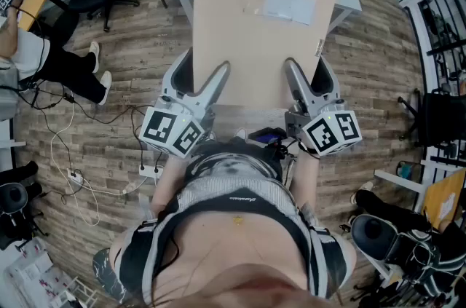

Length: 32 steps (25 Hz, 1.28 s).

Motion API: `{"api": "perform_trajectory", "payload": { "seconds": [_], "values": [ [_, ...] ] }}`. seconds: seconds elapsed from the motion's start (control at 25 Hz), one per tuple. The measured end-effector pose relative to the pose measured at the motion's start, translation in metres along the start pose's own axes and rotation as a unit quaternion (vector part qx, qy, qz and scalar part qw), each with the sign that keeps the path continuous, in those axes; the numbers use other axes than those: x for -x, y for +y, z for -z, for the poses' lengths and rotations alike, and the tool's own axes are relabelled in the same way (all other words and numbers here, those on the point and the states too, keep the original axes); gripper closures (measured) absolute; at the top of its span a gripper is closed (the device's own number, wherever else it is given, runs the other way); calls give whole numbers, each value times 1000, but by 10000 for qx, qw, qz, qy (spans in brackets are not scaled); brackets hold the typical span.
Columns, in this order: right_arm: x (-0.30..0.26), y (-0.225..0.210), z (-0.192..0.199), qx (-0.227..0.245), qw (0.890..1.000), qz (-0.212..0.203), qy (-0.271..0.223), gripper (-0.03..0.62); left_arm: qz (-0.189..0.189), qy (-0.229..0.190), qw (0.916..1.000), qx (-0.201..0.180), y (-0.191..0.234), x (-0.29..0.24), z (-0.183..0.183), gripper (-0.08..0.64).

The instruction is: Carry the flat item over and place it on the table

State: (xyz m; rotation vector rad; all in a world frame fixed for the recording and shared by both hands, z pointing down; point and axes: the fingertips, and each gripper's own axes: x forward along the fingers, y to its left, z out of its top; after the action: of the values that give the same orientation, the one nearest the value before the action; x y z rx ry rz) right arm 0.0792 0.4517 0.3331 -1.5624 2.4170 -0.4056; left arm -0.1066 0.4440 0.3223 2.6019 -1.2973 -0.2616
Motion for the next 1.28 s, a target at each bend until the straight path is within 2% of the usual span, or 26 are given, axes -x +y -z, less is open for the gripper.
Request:
{"api": "perform_trajectory", "payload": {
  "seconds": [0.24, 0.52, 0.92, 1.28],
  "values": [
    [19, -18, -9, -18, 10000, -42, -32, 258, 60, -37, 10000, 10, -26, -8, 8, 239],
    [22, -31, -5, -2, 10000, 14, 2, 258, 37, 2, 10000, 36, -32, -17, 17, 239],
    [4, -34, -8, 41, 10000, 74, -18, 258, 126, -87, 9999, 76, -16, -31, 15, 239],
    [-55, -69, -23, 46, 9996, 245, -136, 256, 354, -112, 9993, 77, 19, -99, 5, 241]
  ]
}}
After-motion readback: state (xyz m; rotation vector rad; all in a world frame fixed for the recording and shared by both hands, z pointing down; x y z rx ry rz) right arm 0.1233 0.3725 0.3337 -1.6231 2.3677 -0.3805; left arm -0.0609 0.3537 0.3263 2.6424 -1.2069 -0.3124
